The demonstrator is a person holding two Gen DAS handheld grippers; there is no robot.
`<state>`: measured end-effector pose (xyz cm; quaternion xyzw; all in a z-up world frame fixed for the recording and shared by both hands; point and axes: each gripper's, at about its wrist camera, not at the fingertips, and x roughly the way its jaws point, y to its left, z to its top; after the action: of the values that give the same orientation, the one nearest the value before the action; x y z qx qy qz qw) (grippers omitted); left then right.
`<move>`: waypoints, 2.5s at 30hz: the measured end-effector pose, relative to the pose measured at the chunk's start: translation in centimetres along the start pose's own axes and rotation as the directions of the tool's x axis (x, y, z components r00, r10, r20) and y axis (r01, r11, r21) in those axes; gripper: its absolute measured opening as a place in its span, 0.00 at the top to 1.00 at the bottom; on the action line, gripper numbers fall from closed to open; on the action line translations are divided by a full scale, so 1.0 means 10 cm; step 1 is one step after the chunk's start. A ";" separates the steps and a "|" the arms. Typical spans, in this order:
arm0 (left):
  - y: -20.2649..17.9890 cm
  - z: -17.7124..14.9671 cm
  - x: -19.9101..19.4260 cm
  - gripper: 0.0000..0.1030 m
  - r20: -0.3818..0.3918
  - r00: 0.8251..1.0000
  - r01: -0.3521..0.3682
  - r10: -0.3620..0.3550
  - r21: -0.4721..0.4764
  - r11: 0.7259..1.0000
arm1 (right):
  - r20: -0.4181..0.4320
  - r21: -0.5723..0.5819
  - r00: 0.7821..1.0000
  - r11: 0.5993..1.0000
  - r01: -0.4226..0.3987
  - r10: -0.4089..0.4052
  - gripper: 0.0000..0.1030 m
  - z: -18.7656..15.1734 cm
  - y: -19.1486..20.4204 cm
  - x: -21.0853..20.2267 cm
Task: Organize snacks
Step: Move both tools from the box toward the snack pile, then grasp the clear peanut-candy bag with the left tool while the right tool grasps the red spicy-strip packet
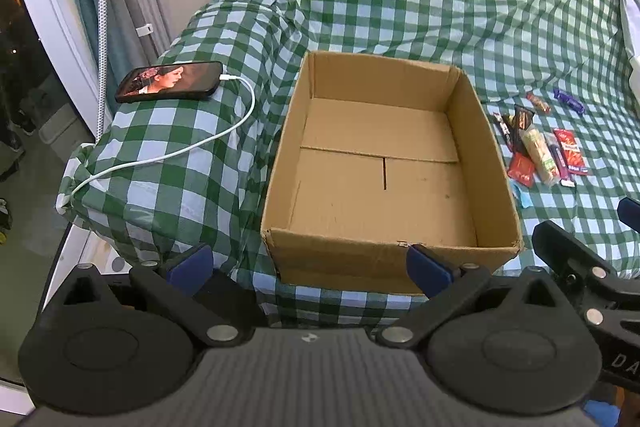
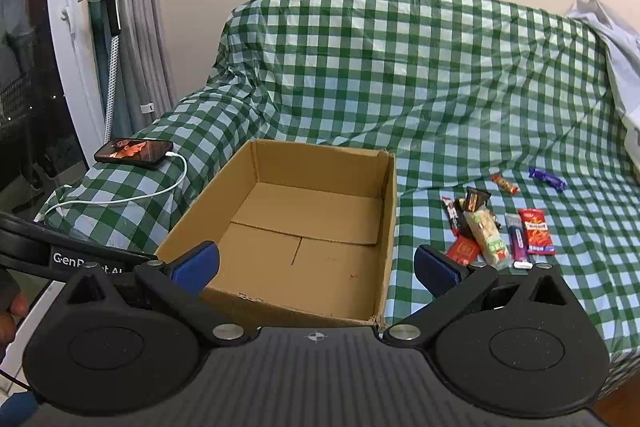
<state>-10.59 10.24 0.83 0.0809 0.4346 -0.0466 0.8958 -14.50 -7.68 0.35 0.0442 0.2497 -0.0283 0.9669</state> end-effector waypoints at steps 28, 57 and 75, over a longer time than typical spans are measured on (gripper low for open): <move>-1.93 0.82 0.76 0.00 -0.126 0.985 0.147 -0.119 0.246 0.958 | -0.043 0.351 0.940 0.876 0.330 -0.337 0.00 -0.37 -2.08 0.46; -4.44 1.64 3.47 0.35 -0.359 0.922 0.227 -0.145 0.198 0.953 | -0.216 0.162 0.907 0.902 0.399 -0.362 0.01 -0.55 -4.21 3.46; -3.55 1.66 2.09 0.62 -0.245 0.852 0.499 -0.462 0.119 0.858 | -0.092 0.314 0.922 0.868 0.385 -0.375 0.64 -0.45 -4.04 2.23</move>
<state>9.71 -27.97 -9.19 0.0534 0.5259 -0.2998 0.7942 -0.25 -48.15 -17.32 0.1539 0.2586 -0.2582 0.9180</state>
